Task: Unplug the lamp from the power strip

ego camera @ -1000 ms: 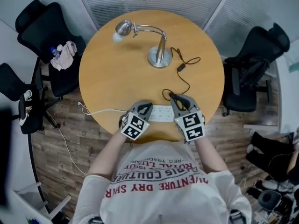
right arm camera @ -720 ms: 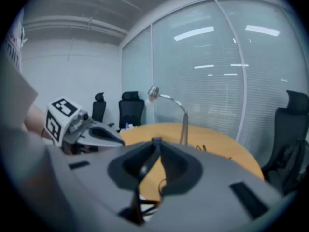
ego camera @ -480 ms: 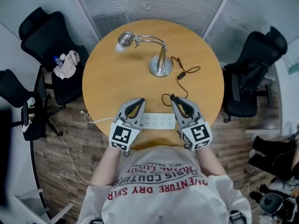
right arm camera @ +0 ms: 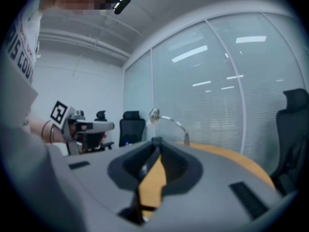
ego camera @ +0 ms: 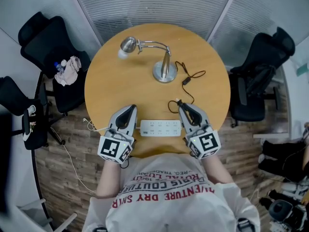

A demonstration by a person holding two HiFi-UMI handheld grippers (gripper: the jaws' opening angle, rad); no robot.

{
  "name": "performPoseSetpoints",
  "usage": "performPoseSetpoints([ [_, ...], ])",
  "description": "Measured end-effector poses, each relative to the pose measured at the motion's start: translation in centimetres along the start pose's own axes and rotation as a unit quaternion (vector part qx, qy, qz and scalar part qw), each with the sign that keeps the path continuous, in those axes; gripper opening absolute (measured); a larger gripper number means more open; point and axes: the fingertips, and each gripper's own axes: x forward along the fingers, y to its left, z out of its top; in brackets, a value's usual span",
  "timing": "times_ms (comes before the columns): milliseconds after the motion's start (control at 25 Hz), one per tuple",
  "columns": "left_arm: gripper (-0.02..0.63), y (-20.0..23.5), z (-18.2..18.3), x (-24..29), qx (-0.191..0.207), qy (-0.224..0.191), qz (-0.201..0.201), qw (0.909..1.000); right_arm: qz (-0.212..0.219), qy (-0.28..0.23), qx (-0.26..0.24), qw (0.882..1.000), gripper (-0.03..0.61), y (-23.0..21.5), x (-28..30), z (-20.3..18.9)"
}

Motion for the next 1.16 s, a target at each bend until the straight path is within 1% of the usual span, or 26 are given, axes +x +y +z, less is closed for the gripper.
performPoseSetpoints([
  [280, 0.029, -0.5, -0.1, 0.3, 0.001, 0.0, -0.007, 1.0, 0.0, 0.005, -0.003, 1.0, 0.072, 0.1, 0.1, -0.2],
  [720, 0.029, -2.0, -0.2, 0.9, 0.007, 0.006, -0.03, 0.9995, 0.002, 0.013, -0.008, 1.0, 0.072, 0.2, 0.2, -0.6],
  [1160, 0.029, -1.9, -0.7, 1.2, 0.002, 0.016, -0.032, 0.9994, 0.007, 0.017, -0.017, 1.0, 0.072, 0.3, 0.5, -0.6],
])
